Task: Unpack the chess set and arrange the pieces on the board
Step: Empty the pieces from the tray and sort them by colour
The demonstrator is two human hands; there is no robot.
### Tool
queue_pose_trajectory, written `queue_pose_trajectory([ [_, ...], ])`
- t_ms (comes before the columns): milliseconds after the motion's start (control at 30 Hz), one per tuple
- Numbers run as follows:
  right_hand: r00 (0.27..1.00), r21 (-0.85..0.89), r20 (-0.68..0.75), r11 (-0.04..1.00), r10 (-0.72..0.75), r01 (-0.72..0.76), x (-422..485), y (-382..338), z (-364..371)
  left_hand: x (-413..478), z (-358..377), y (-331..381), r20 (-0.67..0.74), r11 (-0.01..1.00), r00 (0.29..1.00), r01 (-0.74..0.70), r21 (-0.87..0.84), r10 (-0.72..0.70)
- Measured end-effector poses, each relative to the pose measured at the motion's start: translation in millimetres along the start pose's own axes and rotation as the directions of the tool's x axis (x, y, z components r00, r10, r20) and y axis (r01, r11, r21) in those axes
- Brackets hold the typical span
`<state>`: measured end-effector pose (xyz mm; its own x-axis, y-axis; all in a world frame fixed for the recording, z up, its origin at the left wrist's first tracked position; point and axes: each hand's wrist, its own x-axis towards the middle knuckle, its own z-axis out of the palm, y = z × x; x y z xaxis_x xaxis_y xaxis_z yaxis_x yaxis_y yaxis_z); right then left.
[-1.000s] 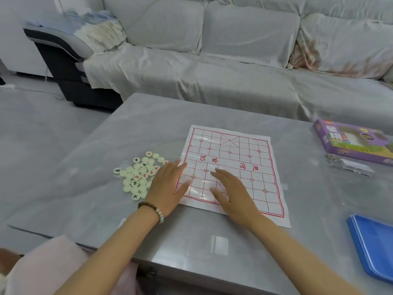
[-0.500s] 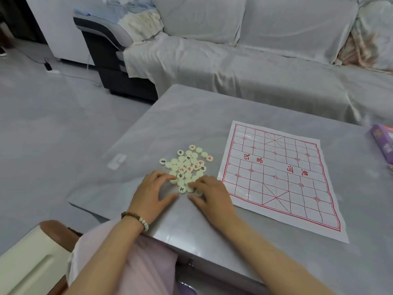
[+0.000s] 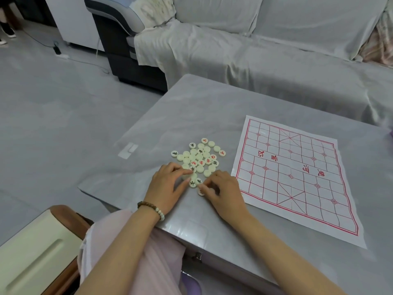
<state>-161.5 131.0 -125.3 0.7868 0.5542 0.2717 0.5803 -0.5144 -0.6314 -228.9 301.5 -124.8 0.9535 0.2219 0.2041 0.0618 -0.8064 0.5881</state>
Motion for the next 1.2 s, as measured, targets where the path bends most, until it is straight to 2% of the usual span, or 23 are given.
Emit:
queue_pose_trajectory([
  [133, 0.999, -0.005, -0.033, 1.000, -0.002, 0.002, 1, -1, -1, -2, -1, 3, -0.017, 0.999, 0.999, -0.034, -0.002, 0.034],
  [233, 0.996, -0.076, 0.010, 0.994, -0.084, 0.084, -8, -2, -2, -2, -2, 1, -0.007, 0.998, 0.999, -0.040, 0.054, 0.041],
  [333, 0.984, -0.198, 0.110, 0.967, -0.140, 0.159, -16, -1, -1, -6, -3, -4, 0.053, 0.994, 0.998, -0.023, 0.111, 0.017],
  [400, 0.983, -0.243, 0.122, 0.956, -0.139, 0.165, -18, 1, -4, -11, -3, -5, 0.100, 0.989, 0.995, -0.021, 0.144, 0.006],
  [567, 0.981, -0.240, 0.146, 0.957, -0.131, 0.164, -19, 4, -9, -19, -3, -4, 0.175, 0.974, 0.985, -0.036, 0.225, -0.004],
  [733, 0.993, -0.151, 0.031, 0.981, -0.115, 0.118, -20, 8, -15, -19, -6, -5, -0.020, 0.974, 0.994, -0.103, 0.201, 0.109],
  [833, 0.989, -0.185, 0.051, 0.972, -0.138, 0.145, -25, 15, -18, -20, -8, -6, -0.051, 0.998, 0.998, -0.021, 0.052, 0.023],
  [1000, 0.990, -0.123, 0.038, 0.982, -0.139, 0.142, -29, 18, -21, -24, -12, -8, -0.044, 0.997, 0.999, 0.013, -0.076, -0.016],
  [1200, 0.985, -0.161, 0.038, 0.972, -0.168, 0.171, -28, 16, -22, -18, -8, -4, -0.102, 0.997, 0.992, 0.072, -0.018, -0.073],
])
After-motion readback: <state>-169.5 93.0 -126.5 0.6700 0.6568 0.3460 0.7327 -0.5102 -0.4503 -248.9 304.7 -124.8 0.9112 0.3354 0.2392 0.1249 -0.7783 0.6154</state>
